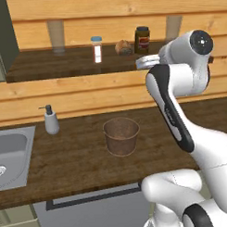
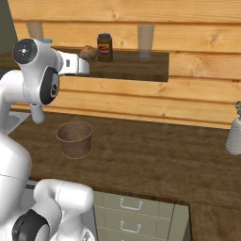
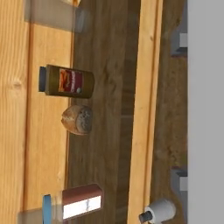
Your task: Open the cabinet, pick up the bread from the cabinet and place it in the basket. Then move the basket to the dining counter.
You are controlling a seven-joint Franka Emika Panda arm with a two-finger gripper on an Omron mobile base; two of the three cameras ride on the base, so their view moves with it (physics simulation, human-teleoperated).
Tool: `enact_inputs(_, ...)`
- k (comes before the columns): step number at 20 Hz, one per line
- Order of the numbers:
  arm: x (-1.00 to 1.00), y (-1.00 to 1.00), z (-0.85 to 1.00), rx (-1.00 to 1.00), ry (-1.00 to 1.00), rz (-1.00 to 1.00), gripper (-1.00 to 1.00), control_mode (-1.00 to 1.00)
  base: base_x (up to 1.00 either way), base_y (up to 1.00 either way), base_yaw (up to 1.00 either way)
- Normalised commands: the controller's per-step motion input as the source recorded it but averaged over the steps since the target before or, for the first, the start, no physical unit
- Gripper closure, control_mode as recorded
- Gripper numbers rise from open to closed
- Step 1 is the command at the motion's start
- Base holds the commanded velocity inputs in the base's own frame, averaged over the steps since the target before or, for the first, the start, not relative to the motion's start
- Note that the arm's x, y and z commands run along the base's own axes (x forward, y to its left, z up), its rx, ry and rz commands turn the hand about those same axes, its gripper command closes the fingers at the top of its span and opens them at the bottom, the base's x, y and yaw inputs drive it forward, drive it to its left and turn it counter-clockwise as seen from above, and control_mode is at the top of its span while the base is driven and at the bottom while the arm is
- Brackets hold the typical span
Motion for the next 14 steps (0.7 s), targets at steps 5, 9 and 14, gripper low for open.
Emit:
enact_inputs(5, 0.61, 0.16, 0.21, 0.03, -0.12, 0.00, -1.00, -1.00, 0.00, 0.00, 0.00)
enact_inputs(9, 0.74, 0.09, 0.12, 0.03, -0.02, 0.00, -1.00, -1.00, 0.00, 0.00, 0.00)
enact_inputs(14, 0.57, 0.02, 0.09, 0.01, 0.00, 0.00, -1.00, -1.00, 0.00, 0.00, 0.00)
